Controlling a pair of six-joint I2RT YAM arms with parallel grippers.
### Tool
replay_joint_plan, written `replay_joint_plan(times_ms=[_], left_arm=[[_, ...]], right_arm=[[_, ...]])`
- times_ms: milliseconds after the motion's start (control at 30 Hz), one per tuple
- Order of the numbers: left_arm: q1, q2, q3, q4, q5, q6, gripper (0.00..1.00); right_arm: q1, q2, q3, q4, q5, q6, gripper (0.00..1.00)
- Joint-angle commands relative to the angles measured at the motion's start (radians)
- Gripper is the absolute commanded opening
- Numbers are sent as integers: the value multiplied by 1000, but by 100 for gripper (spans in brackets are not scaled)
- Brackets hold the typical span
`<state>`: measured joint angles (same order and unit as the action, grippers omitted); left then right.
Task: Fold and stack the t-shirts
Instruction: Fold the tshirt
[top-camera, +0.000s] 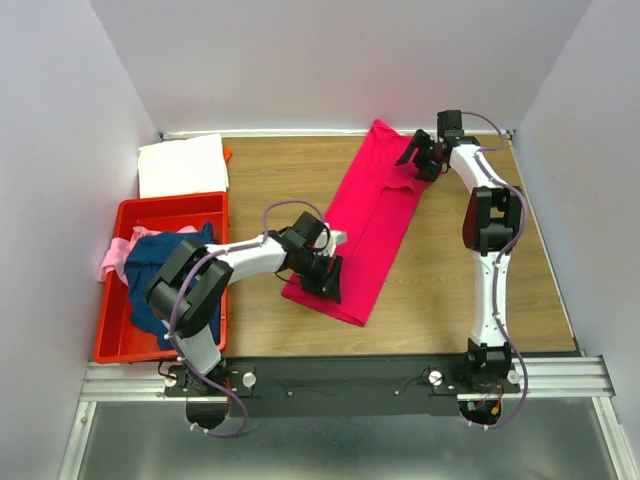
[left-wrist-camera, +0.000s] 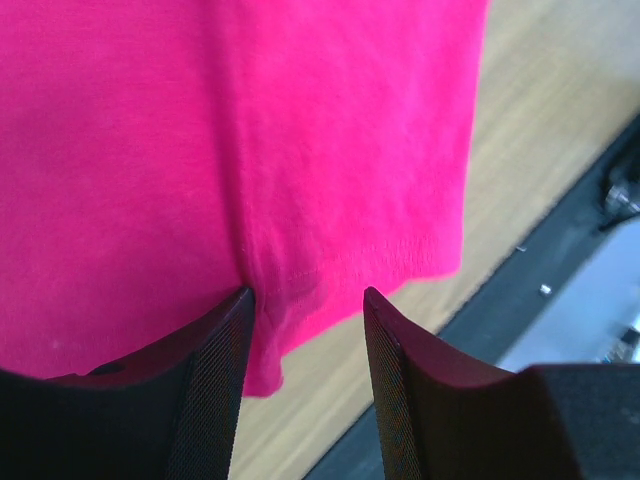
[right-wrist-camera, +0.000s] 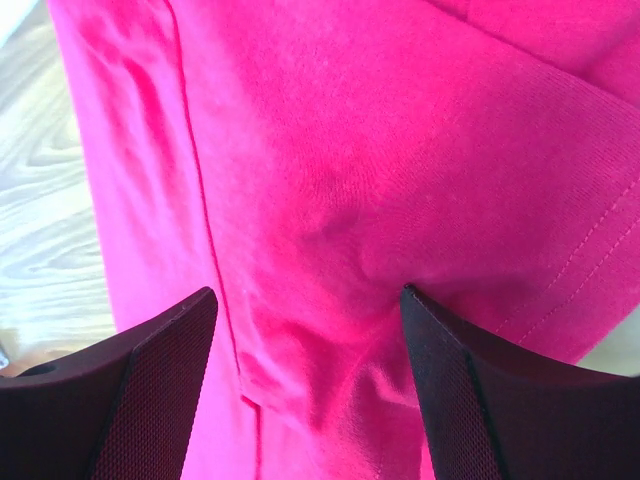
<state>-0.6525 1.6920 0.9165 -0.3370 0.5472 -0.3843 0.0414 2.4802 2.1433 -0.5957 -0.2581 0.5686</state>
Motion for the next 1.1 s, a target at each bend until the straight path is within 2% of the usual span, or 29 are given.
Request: replay_joint_plan(times_ms=[0,133,400,600,767,900,933,1000,1033,1067], left_arm=[[-93,57,45,4,114,-94,56],[-189,106,113,17,126,-120,56],[-233,86,195,23,123,-159,56],[-216,28,372,-135,-53,-111,57],[-135,-109,354,-132,-141,-116,58],[-59,-201,225,-160,-205,-97,58],[-38,-227,172,-175,-217,-87,58],[-21,-247,128,-189,-219,-70,58],[-21,-267,98,-195,-222,-53,58],[-19,-275,85,-198,-233,-48,57]], right_arm=[[55,157,33,-53,-47,-15,82],[86,194,58,-55,-61,-19,82],[94,125,26,-55,-38,-100,85],[94,28,67,-53,-87,-168,87],[95,-114,46,-53,-87,-182,90],[103,-353,-156,-53,-76,-161,90],[116,-397,-278,-53,-55,-158,90],[136,-498,-411,-56,-26,-139,90],[162,-600,-492,-55,-4,-130,90],[176,-647,-632,-56,9,-118,90]])
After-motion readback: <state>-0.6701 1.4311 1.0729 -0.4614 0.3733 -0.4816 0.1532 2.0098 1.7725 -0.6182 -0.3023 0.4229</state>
